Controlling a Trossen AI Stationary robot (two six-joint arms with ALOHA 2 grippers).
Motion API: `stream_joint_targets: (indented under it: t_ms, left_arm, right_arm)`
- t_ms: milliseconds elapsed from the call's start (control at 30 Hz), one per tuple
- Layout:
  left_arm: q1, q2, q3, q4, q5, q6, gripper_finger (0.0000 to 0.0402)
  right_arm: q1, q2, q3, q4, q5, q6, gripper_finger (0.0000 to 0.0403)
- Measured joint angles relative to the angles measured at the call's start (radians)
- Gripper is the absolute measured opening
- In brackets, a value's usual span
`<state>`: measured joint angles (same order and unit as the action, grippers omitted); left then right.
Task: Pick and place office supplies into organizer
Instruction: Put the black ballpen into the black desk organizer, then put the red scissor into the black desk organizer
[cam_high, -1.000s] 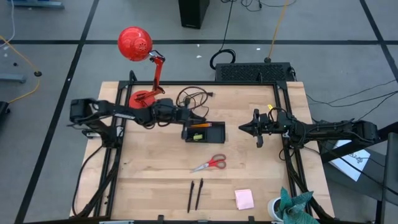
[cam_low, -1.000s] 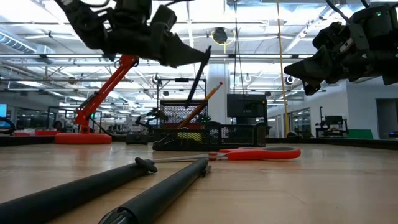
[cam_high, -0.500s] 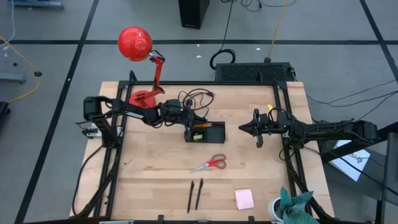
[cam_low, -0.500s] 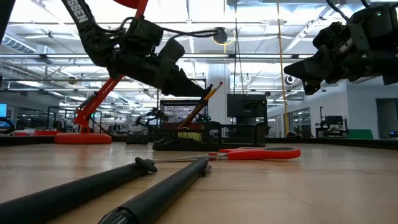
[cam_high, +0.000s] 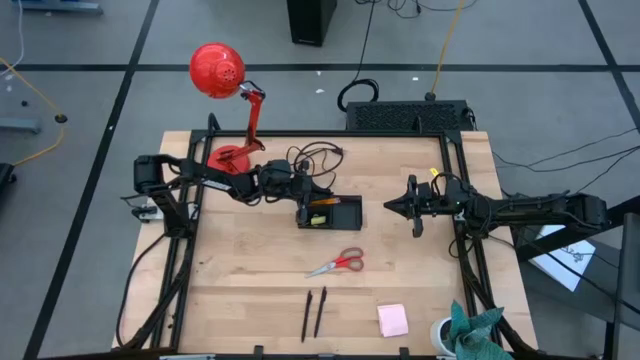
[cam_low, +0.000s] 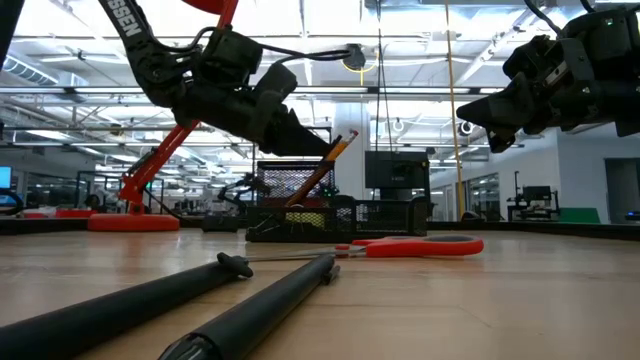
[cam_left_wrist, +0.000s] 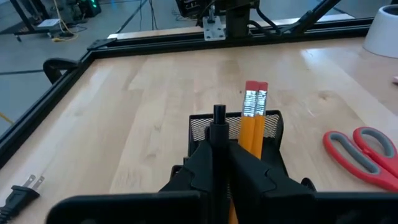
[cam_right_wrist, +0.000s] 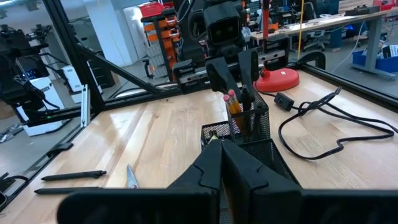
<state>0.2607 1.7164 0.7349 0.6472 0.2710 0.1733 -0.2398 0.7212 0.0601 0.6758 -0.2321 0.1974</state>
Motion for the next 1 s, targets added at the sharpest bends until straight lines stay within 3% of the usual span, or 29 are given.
stream_joint_targets:
  t_ms: [400,500,700,867,1000]
  left_arm:
    - [-0.004,-0.05,0.0,-0.025,-0.011,0.038,0.0166]
    - [-0.026,-0.146,0.037,-0.19,-0.073,0.058,0.0177]
    - [-0.21,-0.364,0.241,-0.806,-0.382,0.077,0.0172]
    - [-0.461,-0.367,0.435,-1.157,-0.591,-0.094,0.0151]
    - [-0.617,-0.318,0.488,-1.215,-0.617,-0.274,0.013]
  right_arm:
    - [0.0,0.0,0.0,0.0,0.0,0.0,0.0004]
    - [0.0,0.0,0.0,-0.001,0.0,0.0,0.0004]
    - [0.0,0.0,0.0,-0.014,-0.003,0.0,0.0004]
    - [0.0,0.0,0.0,-0.015,-0.003,0.007,0.0004]
    - [0.0,0.0,0.0,-0.015,-0.003,0.025,0.0004]
